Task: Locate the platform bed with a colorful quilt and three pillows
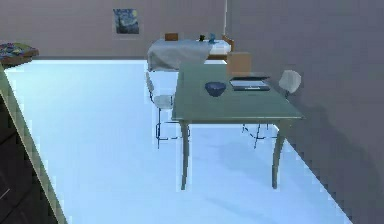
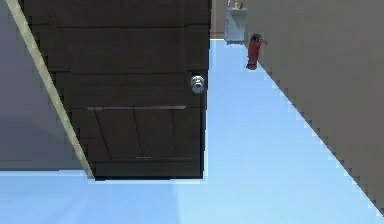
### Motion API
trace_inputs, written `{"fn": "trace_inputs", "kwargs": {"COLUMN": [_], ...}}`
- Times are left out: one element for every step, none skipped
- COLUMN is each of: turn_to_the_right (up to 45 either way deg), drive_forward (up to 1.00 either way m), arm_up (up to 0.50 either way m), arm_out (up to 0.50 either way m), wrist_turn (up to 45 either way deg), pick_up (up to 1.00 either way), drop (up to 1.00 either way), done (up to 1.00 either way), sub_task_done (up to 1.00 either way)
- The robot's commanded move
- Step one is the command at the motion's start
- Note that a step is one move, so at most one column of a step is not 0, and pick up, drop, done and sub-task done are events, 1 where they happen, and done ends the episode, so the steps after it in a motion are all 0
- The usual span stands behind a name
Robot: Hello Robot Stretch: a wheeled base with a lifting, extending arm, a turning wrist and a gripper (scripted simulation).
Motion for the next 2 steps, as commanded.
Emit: {"fn": "trace_inputs", "kwargs": {"turn_to_the_right": [-6.0,0.0], "drive_forward": [0.00,0.75], "arm_up": [0.00,0.00], "arm_out": [0.00,0.00], "wrist_turn": [0.0,0.0], "pick_up": [0.00,0.00], "drop": [0.00,0.00], "done": [0.00,0.00], "sub_task_done": [0.00,0.00]}}
